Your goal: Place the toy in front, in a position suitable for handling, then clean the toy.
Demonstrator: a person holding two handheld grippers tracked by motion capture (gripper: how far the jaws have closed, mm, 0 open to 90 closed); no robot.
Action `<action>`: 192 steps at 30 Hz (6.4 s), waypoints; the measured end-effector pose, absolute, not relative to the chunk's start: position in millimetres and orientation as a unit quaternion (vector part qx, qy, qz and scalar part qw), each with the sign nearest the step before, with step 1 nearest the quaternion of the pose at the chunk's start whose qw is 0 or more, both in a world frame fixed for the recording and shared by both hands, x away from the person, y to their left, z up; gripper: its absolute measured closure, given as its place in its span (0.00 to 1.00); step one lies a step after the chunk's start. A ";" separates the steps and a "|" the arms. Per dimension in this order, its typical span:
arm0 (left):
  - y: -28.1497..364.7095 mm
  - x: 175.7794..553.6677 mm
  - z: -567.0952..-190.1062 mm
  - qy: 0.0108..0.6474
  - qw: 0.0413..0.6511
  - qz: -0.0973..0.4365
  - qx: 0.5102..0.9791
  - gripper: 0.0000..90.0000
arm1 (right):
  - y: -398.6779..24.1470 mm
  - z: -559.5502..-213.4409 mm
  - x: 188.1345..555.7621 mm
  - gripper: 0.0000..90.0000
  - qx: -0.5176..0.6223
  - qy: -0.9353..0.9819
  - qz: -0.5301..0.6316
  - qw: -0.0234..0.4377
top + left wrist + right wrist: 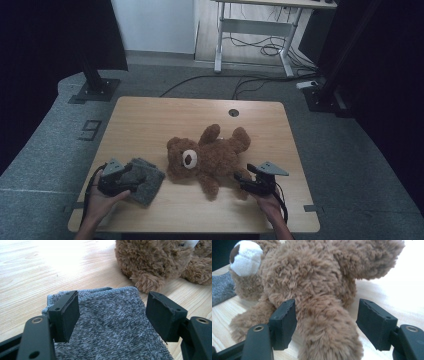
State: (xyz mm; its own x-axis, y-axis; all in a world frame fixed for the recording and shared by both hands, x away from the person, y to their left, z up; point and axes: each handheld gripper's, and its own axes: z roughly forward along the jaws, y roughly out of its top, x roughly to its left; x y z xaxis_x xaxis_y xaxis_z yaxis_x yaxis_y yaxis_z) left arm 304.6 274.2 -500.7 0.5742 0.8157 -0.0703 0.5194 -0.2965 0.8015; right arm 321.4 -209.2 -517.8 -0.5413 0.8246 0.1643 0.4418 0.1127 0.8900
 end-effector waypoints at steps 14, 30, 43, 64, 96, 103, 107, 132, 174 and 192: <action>276.6 301.1 -506.2 0.438 0.407 0.167 0.784 0.27 | -219.3 -518.8 323.2 0.36 0.450 0.705 0.510 0.202; 261.4 300.3 -516.7 0.444 0.368 0.163 0.801 0.18 | -220.8 -518.4 325.4 0.37 0.451 0.703 0.510 0.206; 220.9 309.0 -539.3 0.428 0.286 0.169 0.841 0.09 | -219.0 -524.1 325.8 0.37 0.455 0.710 0.499 0.197; 242.9 312.6 -540.2 0.429 0.310 0.218 0.820 0.80 | -222.1 -525.5 325.2 0.39 0.467 0.704 0.499 0.194; 231.2 315.5 -453.3 0.382 0.499 0.194 0.753 0.84 | -196.0 -511.6 354.4 0.25 0.426 0.747 0.488 0.151; 214.3 321.7 -451.5 0.371 0.503 0.179 0.760 0.84 | -176.1 -527.8 359.9 0.27 0.406 0.778 0.462 0.131; 202.0 322.7 -451.8 0.363 0.509 0.176 0.761 0.83 | -175.3 -534.7 358.2 0.32 0.402 0.785 0.452 0.130; 124.9 354.0 -450.9 0.332 0.477 0.206 0.788 0.83 | -179.3 -537.9 350.5 0.65 0.367 0.799 0.450 0.157; 126.9 354.0 -446.7 0.329 0.495 0.193 0.781 0.83 | -158.1 -542.1 360.8 0.74 0.336 0.812 0.458 0.131; 88.1 373.7 -477.8 0.325 0.467 0.177 0.803 0.83 | -144.4 -544.1 364.9 0.76 0.322 0.813 0.470 0.120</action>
State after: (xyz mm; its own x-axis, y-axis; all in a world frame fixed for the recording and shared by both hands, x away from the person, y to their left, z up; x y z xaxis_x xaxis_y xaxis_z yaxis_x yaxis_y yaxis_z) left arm 373.7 88.1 -477.8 0.7266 0.6868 -0.0196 0.3571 -0.3532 0.8647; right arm 364.9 -144.4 -544.1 -0.7631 0.6373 0.1077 0.4111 0.3501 0.8417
